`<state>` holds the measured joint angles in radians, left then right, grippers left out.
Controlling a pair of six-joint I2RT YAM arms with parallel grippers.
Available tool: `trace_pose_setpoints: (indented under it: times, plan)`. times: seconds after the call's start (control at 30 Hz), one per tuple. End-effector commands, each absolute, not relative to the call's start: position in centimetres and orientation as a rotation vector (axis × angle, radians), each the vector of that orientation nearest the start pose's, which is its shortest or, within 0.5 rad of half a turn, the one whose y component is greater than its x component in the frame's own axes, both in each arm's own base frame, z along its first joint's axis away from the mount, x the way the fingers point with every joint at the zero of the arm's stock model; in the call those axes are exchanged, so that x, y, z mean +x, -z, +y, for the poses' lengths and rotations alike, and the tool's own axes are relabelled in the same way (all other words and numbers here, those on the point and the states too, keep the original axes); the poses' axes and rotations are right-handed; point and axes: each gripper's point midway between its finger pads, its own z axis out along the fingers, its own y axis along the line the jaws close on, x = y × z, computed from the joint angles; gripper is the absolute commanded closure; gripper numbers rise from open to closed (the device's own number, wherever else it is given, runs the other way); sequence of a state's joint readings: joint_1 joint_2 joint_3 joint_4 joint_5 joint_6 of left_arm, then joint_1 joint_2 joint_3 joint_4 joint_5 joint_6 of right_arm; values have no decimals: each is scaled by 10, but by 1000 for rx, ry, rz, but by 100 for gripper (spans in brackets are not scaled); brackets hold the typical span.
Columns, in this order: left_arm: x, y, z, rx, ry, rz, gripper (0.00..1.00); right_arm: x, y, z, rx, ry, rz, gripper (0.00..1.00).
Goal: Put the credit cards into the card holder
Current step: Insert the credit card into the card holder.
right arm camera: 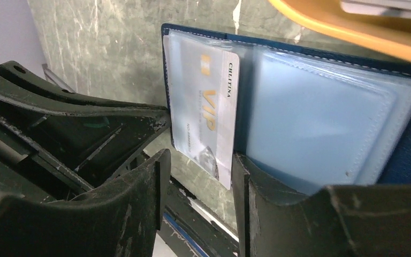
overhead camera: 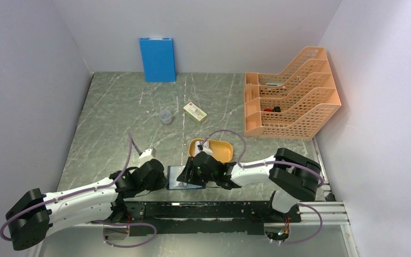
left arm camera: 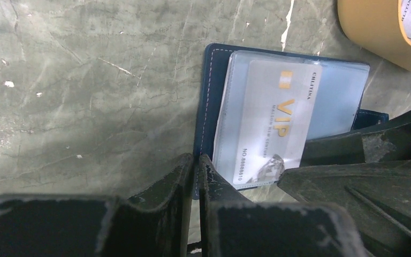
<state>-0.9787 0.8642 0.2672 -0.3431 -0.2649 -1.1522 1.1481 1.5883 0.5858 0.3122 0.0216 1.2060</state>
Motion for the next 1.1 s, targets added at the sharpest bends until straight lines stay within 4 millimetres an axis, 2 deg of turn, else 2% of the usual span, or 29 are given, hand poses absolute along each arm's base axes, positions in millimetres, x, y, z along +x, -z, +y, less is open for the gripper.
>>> trace_pose_setpoints:
  times: [0.0,0.2,0.43,0.53,0.77,1.07]
  plan:
    - [107,14,-159,-282,463,2658,85,124,-23,376,-1,-1042,2603,52]
    - [109,11,-160,-278,468,2649,85,123,-18,382,-71,-994,2627,52]
    - [111,9,-154,-288,427,2638,85,126,-15,378,-115,-869,2645,51]
    - [114,5,-151,-294,409,2620,85,130,-18,375,-121,-848,2630,50]
    - [116,4,-155,-292,422,2619,86,124,-34,395,-229,-984,2578,48]
    - [123,-9,-149,-307,392,2569,85,133,-53,378,-215,-889,2542,38]
